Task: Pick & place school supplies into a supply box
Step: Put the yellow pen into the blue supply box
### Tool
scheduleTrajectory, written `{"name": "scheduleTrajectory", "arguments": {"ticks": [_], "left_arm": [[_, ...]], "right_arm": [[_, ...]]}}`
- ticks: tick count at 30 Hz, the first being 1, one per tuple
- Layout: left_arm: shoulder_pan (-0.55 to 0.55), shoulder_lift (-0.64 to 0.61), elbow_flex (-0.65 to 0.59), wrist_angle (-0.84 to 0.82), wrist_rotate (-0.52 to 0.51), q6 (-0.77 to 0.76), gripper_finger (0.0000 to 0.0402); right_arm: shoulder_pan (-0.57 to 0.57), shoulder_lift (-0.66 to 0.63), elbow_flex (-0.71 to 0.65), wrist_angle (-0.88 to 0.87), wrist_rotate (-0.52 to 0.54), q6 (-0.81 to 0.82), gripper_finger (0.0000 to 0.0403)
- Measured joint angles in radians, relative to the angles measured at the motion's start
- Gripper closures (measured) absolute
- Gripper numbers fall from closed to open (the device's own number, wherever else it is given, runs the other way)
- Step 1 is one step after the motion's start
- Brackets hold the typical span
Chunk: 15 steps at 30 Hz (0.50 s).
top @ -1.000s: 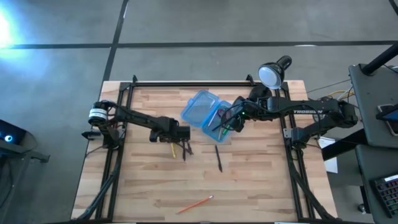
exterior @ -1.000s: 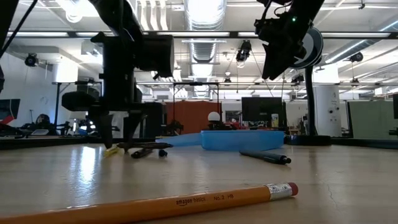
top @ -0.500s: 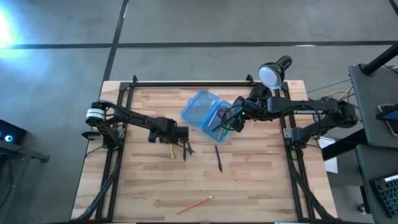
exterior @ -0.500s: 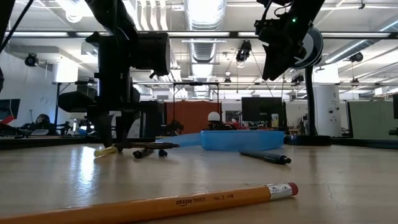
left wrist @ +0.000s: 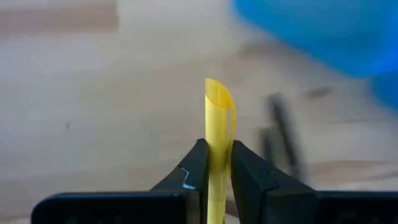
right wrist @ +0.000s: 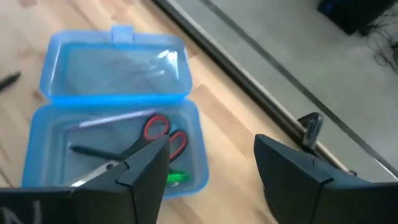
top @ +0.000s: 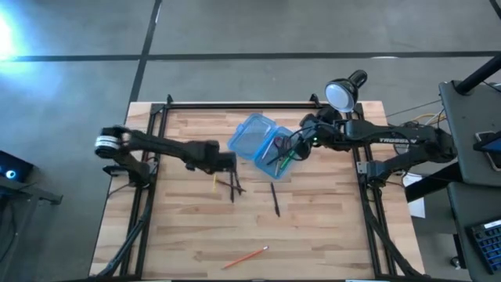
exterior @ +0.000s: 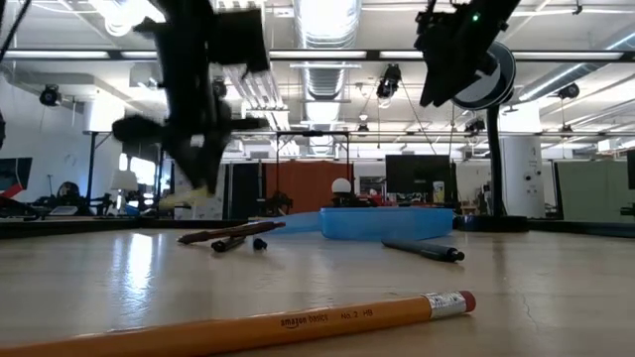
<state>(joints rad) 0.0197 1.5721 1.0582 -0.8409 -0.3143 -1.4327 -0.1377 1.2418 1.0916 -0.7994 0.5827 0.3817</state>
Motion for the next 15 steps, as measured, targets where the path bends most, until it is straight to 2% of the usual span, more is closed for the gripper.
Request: {"name": "scheduleTrajectory", "arguments": {"ticks": [4, 7, 11, 15], "left_arm": [[0.005, -0.061, 0.112, 0.029, -0.089, 0.097, 0.0374], [0.029, -0.052, 0.213, 0.115, -0.144, 0.310, 0.0374], [0.088, 0.055, 0.355, 0.249, -0.139, 0.567, 0.0376], [0.159, 0.221, 0.519, 0.296, -0.050, 0.746, 0.0394]], "right_arm": [[-0.019, -0.050, 0.000, 0.001, 0.006, 0.002, 0.0179], [-0.036, -0.077, 0.000, -0.007, 0.032, -0.002, 0.0179], [-0.047, -0.113, 0.000, -0.010, 0.077, -0.052, 0.0179], [-0.047, -0.151, 0.000, -0.014, 0.097, -0.064, 0.0179]]}}
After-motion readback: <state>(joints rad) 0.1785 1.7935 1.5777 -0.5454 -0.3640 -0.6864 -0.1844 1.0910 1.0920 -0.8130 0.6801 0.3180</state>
